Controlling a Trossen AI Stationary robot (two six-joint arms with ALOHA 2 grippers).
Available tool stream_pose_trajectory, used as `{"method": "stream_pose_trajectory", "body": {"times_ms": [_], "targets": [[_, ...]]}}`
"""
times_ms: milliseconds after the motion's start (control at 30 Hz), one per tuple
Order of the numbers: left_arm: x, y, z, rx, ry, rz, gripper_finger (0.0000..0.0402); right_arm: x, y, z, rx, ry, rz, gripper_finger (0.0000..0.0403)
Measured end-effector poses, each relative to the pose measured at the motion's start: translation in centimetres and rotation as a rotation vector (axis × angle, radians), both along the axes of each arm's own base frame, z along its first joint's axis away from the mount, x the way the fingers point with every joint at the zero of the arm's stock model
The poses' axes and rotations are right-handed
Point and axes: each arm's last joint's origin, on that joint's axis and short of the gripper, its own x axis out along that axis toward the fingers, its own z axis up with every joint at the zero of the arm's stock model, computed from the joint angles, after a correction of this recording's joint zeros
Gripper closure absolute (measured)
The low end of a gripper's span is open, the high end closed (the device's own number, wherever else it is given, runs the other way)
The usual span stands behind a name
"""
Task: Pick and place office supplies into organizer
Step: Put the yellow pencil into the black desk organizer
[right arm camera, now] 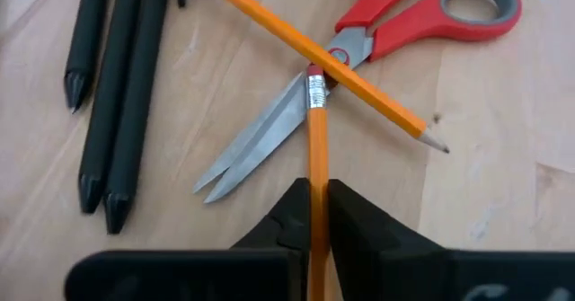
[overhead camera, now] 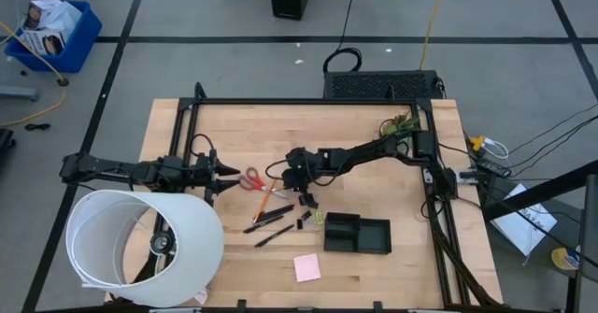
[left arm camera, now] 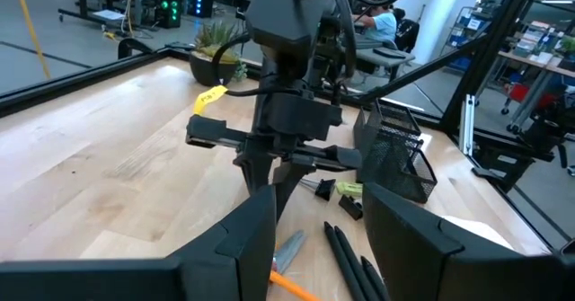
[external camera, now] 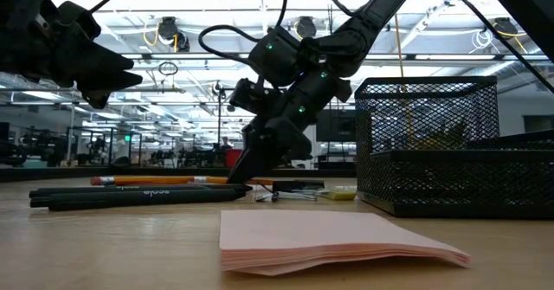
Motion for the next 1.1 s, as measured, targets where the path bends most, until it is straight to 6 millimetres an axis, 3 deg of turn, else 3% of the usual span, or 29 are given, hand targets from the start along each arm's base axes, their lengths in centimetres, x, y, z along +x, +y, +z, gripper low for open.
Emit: {"method": "stream_pose_trajectory", "body": {"times_ms": [400,567,1100], "targets": [[0.0,0.0,0.0,-0.001,0.000,0.000,0.0231,0.7,0.5,0.9,0.103,-0.077,-0.092,0.0383],[0.0,0.0,0.0,-0.003,0.000,0.001,0.0231,0.7,1.0,2.2,0.154,-0.100,-0.126,0.0373],[0.0,0.0,0.0,-0.003,0.002,0.001,0.0231,0.5,5.8,7.2,0.231,-0.250,-0.052,0.0379]]}}
